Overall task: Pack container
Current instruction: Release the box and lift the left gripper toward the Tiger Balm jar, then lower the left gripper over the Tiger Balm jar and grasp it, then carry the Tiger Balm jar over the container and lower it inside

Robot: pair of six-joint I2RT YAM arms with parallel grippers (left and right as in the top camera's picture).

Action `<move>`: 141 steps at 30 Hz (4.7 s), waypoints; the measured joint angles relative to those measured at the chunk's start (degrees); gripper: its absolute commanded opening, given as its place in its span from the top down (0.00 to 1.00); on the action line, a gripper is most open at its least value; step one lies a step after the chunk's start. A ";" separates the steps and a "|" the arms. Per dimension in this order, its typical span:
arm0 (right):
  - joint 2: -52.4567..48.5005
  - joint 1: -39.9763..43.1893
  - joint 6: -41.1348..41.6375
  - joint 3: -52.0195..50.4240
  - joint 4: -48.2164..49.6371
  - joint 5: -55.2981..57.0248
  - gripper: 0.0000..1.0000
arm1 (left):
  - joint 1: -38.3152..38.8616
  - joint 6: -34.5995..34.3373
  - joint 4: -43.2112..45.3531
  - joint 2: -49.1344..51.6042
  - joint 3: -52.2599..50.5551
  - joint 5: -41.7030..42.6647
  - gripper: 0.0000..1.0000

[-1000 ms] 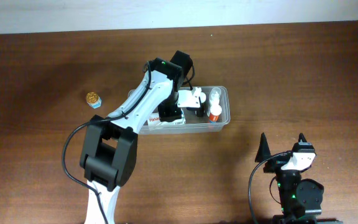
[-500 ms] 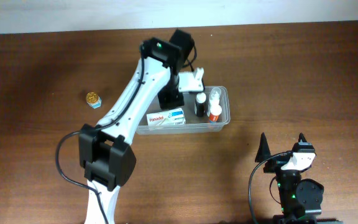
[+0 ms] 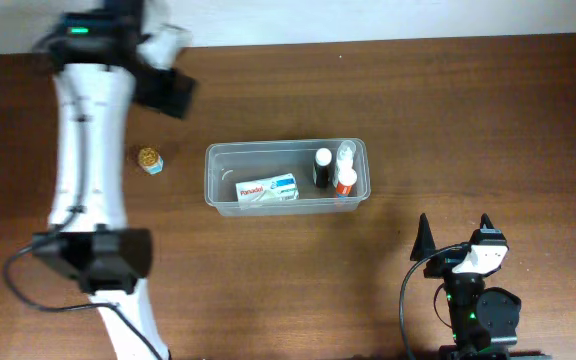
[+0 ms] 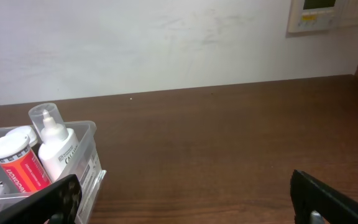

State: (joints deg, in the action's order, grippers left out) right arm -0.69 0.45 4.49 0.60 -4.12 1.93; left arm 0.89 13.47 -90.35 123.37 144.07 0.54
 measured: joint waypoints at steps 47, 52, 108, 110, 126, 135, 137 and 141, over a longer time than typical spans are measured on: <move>0.00 0.00 0.00 0.00 0.00 0.00 0.02 | -6.84 -5.46 4.74 24.09 -8.33 1.38 0.04; 0.00 0.00 0.00 0.00 0.00 0.00 0.02 | -6.84 -4.26 5.79 24.13 -10.38 1.36 0.21; 0.00 0.00 0.00 0.00 0.00 0.00 0.02 | 10.36 -7.96 -6.29 -5.31 -12.39 5.88 0.63; 0.00 0.00 0.00 0.00 0.00 0.00 0.02 | 11.28 -8.33 -4.48 -5.20 -17.14 5.88 0.63; 0.00 0.00 -0.02 0.00 0.00 0.00 0.02 | 16.02 -10.29 4.31 -4.66 -26.93 3.74 0.63; 0.00 0.00 0.02 0.00 0.00 0.00 0.02 | 17.18 -13.81 5.42 -4.66 -29.29 0.76 0.63; 0.00 0.00 -0.02 0.00 0.00 0.00 0.02 | 17.33 -14.45 6.75 -4.66 -30.99 0.50 0.63; 0.00 0.00 -0.02 0.00 0.00 0.00 0.02 | 17.53 -15.65 9.75 -4.66 -34.58 0.48 0.63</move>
State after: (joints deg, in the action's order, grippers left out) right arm -0.69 0.45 4.47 0.60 -4.12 1.93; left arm 18.41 -2.17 -80.60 118.72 109.49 1.02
